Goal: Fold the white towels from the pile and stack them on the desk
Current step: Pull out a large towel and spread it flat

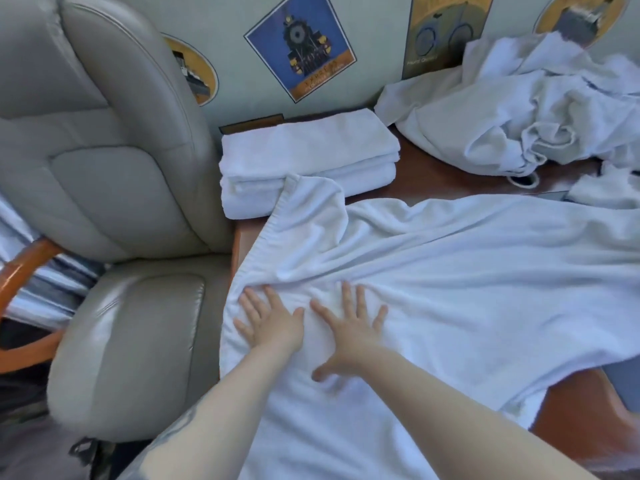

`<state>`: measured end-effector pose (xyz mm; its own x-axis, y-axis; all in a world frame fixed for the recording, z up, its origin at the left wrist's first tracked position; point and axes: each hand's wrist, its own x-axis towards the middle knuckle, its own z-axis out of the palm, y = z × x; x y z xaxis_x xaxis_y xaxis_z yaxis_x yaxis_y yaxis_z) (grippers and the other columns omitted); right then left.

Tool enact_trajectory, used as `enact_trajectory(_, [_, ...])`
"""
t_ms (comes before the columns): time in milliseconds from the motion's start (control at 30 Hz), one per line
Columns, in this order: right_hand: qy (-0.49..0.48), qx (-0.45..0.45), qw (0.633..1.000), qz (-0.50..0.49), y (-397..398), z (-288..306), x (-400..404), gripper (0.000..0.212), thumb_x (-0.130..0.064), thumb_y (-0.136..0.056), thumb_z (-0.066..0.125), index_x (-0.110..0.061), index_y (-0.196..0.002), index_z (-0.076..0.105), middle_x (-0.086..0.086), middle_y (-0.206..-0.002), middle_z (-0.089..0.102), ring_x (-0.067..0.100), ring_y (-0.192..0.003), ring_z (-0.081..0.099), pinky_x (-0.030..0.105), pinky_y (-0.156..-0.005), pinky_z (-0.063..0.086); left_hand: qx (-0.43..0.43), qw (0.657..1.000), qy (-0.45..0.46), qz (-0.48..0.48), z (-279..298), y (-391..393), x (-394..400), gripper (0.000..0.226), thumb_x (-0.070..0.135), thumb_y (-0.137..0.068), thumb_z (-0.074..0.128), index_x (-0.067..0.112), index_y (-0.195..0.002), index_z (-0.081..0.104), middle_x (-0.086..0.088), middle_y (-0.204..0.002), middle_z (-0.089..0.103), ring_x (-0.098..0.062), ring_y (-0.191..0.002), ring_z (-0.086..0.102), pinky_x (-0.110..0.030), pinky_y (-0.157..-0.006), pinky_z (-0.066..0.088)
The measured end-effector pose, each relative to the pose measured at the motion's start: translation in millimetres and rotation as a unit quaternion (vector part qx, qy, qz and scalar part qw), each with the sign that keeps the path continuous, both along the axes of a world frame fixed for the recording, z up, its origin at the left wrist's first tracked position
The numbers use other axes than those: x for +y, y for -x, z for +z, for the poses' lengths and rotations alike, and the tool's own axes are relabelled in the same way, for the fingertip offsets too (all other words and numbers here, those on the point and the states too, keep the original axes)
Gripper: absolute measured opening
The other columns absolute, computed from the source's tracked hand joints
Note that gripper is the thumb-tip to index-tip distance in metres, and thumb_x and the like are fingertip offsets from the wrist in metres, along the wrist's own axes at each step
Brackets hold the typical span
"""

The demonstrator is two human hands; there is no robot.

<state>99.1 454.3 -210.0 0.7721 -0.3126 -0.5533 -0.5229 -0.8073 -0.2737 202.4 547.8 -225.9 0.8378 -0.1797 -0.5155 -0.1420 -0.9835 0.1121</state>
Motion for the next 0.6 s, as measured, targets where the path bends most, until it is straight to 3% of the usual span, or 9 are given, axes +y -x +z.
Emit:
enact_trajectory(67, [-0.023,-0.038,0.998,-0.043,0,-2,3,0.113,-0.054,-0.061,0.079,-0.051,-0.15,0.009,-0.002,-0.155,-0.036,0.027,-0.141,-0.037,0.063,-0.109,-0.017,0.007,1.0,0.009,0.014,8,-9,-3,0.081,0.051,-0.099,0.038,0.015,-0.156,-0.006,-0.016,-0.16,-0.022,-0.029,-0.148,-0.021,-0.055,-0.118,-0.003])
enact_trajectory(133, [-0.036,-0.158,0.975,-0.149,-2,0,3,0.074,-0.041,-0.071,0.074,-0.041,-0.138,0.043,-0.006,-0.163,0.006,0.021,-0.151,-0.002,0.05,-0.117,-0.002,-0.036,0.997,0.073,0.012,17,-11,-6,0.071,0.034,-0.095,0.051,0.01,-0.153,0.018,-0.018,-0.161,0.004,-0.033,-0.149,0.002,-0.05,-0.118,0.01])
enact_trajectory(200, [0.02,-0.318,0.91,-0.267,-9,3,-6,0.042,-0.024,-0.077,0.068,-0.026,-0.119,0.063,-0.004,-0.138,0.05,0.02,-0.135,0.04,0.036,-0.108,0.022,-0.169,0.96,0.225,-0.009,25,-14,-10,0.045,0.013,-0.083,0.06,0.007,-0.127,0.051,-0.018,-0.135,0.045,-0.038,-0.127,0.038,-0.042,-0.105,0.03])
enact_trajectory(233, [0.06,-0.352,0.889,-0.286,-14,4,-11,0.036,-0.019,-0.079,0.066,-0.022,-0.115,0.065,-0.004,-0.128,0.057,0.021,-0.126,0.047,0.033,-0.103,0.027,-0.215,0.93,0.296,-0.022,29,-19,-15,0.035,0.005,-0.079,0.061,0.007,-0.113,0.058,-0.015,-0.118,0.053,-0.037,-0.112,0.046,-0.04,-0.095,0.035])
enact_trajectory(267, [0.086,-0.344,0.894,-0.273,-20,4,-17,0.036,-0.02,-0.082,0.064,-0.02,-0.118,0.064,-0.003,-0.128,0.056,0.021,-0.126,0.046,0.032,-0.103,0.027,-0.241,0.909,0.337,-0.053,32,-28,-22,0.031,0.0,-0.077,0.06,0.008,-0.107,0.061,-0.012,-0.111,0.056,-0.035,-0.105,0.049,-0.039,-0.089,0.036])
enact_trajectory(333, [0.09,-0.253,0.942,-0.201,-27,-4,-18,0.052,-0.034,-0.089,0.059,-0.022,-0.138,0.047,0.0,-0.15,0.038,0.02,-0.142,0.028,0.032,-0.113,0.018,-0.227,0.9,0.336,-0.161,34,-53,-43,0.036,0.0,-0.082,0.057,0.011,-0.116,0.061,-0.009,-0.123,0.056,-0.032,-0.115,0.048,-0.036,-0.095,0.035])
enact_trajectory(467, [0.074,-0.128,0.972,-0.181,-26,-28,6,0.084,-0.057,-0.094,0.039,-0.027,-0.155,-0.011,-0.005,-0.162,-0.018,0.013,-0.148,-0.02,0.044,-0.119,-0.011,0.0,0.934,0.139,-0.328,7,-95,-82,0.066,0.044,-0.1,0.043,0.021,-0.155,0.015,-0.005,-0.164,0.006,-0.026,-0.15,0.005,-0.045,-0.12,0.012])
enact_trajectory(533, [0.085,-0.131,0.97,-0.188,-22,-35,16,0.083,-0.059,-0.094,0.033,-0.031,-0.152,-0.019,-0.005,-0.161,-0.024,0.013,-0.146,-0.026,0.045,-0.116,-0.017,-0.002,0.947,0.049,-0.317,-13,-108,-84,0.077,0.06,-0.098,0.031,0.025,-0.156,-0.004,-0.007,-0.164,-0.012,-0.03,-0.15,-0.01,-0.051,-0.12,-0.001])
enact_trajectory(600, [0.104,-0.118,0.971,-0.179,-18,-37,22,0.079,-0.062,-0.094,0.028,-0.034,-0.151,-0.019,-0.004,-0.158,-0.03,0.015,-0.145,-0.03,0.046,-0.115,-0.02,-0.039,0.96,0.015,-0.278,-20,-127,-80,0.079,0.067,-0.096,0.023,0.026,-0.156,-0.007,-0.009,-0.164,-0.008,-0.033,-0.15,-0.007,-0.054,-0.118,-0.001])
